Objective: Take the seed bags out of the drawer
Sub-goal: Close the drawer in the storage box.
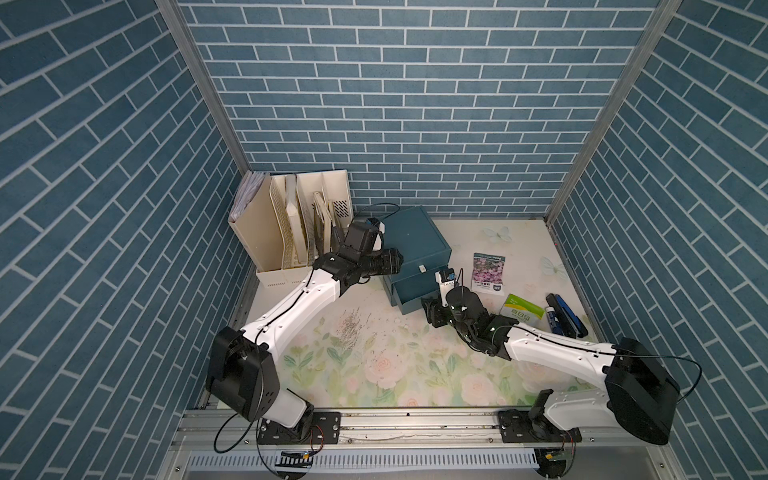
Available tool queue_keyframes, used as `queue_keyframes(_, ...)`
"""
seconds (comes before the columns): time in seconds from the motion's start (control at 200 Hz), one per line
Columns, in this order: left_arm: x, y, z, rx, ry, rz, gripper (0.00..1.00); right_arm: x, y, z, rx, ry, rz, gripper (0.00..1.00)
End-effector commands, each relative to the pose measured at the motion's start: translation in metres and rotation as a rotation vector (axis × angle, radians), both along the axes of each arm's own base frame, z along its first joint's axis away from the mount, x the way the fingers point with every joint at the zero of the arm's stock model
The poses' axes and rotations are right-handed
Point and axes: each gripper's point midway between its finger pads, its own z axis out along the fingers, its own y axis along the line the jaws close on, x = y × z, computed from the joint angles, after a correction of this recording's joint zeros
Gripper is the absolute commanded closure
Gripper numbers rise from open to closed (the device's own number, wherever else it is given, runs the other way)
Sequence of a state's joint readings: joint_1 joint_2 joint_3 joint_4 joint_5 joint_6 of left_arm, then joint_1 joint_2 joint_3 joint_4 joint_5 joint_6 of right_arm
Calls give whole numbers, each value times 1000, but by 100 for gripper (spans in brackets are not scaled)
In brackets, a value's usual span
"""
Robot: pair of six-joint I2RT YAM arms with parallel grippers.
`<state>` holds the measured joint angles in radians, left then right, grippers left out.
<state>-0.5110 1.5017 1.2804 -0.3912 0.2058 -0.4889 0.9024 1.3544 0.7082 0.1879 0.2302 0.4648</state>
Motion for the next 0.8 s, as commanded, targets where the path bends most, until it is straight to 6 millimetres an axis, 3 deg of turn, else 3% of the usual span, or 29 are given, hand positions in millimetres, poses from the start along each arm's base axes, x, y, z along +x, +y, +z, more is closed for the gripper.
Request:
queue_keyframes(0.0, -22, 11, -45, 109, 156, -15, 33, 18, 9, 18, 32, -76, 4, 39)
queue_keyframes(0.79, -21, 9, -45, 116, 159, -32, 33, 48, 28, 12, 121, -117, -25, 41)
